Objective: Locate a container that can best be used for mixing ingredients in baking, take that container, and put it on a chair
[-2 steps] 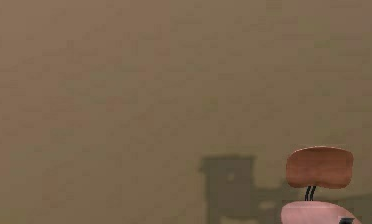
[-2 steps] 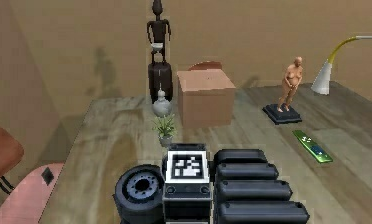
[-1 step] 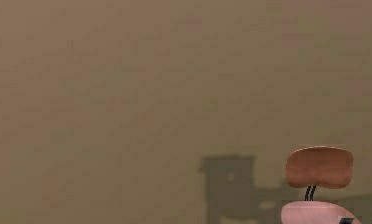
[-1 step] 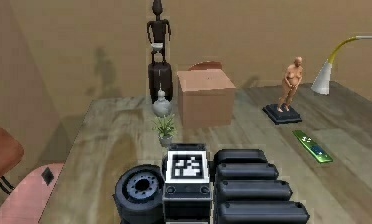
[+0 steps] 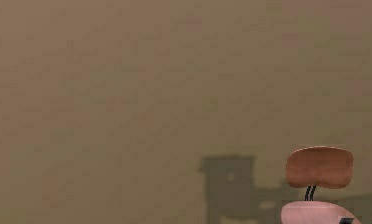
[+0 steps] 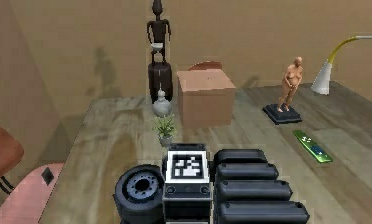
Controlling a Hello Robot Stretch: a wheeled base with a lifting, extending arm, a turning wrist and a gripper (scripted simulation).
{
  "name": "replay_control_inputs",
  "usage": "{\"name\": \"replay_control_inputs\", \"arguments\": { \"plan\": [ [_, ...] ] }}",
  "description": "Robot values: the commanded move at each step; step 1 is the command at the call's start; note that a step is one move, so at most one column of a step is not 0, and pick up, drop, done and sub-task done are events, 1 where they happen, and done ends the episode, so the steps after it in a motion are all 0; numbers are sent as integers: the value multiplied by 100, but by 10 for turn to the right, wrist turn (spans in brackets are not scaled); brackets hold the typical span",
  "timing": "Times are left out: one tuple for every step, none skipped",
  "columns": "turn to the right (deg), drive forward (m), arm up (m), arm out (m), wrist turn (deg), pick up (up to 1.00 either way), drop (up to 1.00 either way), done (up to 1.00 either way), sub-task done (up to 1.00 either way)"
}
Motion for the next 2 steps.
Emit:
{"name": "replay_control_inputs", "arguments": {
  "plan": [
    [210,0,0,0,0,0,0,0,0],
    [60,0,0,0,0,0,0,0,0]
  ]
}}
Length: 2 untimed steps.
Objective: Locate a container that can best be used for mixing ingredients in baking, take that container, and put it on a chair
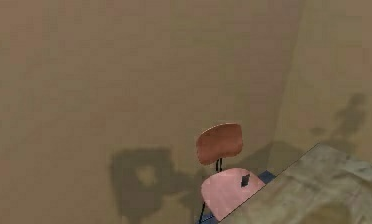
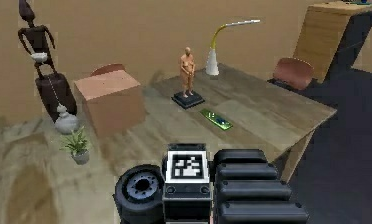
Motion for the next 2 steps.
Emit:
{"name": "replay_control_inputs", "arguments": {
  "plan": [
    [450,0,0,0,0,0,0,0,0],
    [-450,0,0,0,0,0,0,0,0]
  ]
}}
